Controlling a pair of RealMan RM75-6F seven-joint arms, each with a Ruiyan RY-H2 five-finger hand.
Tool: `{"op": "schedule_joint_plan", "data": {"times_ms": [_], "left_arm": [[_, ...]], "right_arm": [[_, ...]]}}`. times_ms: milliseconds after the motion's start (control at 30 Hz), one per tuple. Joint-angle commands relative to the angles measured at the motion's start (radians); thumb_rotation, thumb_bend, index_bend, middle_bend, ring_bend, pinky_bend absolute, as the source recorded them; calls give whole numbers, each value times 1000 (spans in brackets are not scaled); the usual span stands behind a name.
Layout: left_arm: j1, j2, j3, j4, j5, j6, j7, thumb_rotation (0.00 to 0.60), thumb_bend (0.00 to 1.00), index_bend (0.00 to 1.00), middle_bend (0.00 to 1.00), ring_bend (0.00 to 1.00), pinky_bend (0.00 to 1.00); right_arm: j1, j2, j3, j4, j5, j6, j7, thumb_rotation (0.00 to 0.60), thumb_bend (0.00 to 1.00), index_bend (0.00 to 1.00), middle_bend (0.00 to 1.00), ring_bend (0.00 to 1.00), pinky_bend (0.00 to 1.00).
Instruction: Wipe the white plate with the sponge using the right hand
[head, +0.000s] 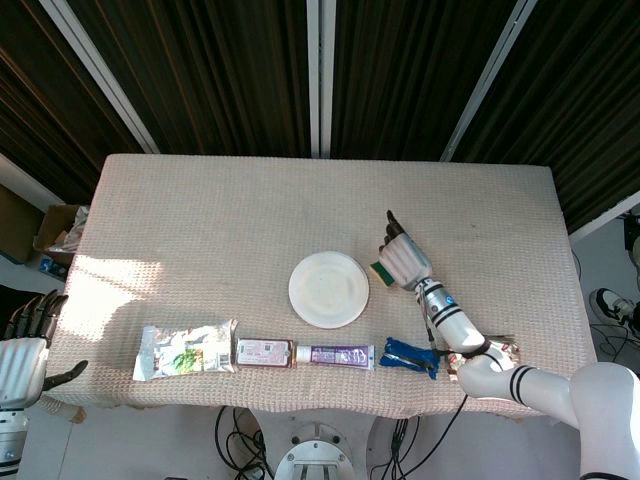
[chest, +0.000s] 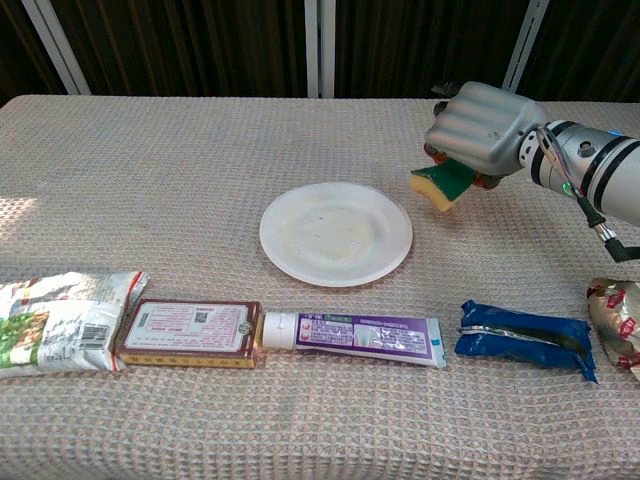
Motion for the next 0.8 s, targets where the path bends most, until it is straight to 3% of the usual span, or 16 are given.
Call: {"op": "schedule_joint_plan", "data": {"times_ms": [33,67,133,233,433,600,800], "left_arm": [[0,7,2,-14,8,7,14,600,0,76,43,38,104],[1,10,3,-19,8,8,17,600,0,76,43,38,104],[2,14,4,-27,7,10,25,600,0,76,43,38,104],[1,18,5,-36,9,10,31,600,0,76,43,38,104],[-2,23,2,-45,12,14,34,600,0,75,43,38,104],[-5,26,-2,-49,7,11,35,600,0,76,43,38,104],[-3,26,-1,-61,9,18,43,600,0,76,44,38,104]], "right_arm": [[-19,-14,-7,31,55,-31,4,600,280,167,236,101,0],[-20,-15,-4,30,66,-33,4,600,256,84,185,66,0],[-24,-8,3,11,87,-30,4,600,222,12,120,20,0],[-39,26,10,-45,95,0,16,600,201,0,64,0,0],[-165,212,29,-285,28,209,196,600,200,0,75,0,0],[-342,381,-22,-440,-98,441,422,600,201,0,128,0,0],[-532,498,-109,-490,-205,636,674,600,218,0,129,0,0]]}}
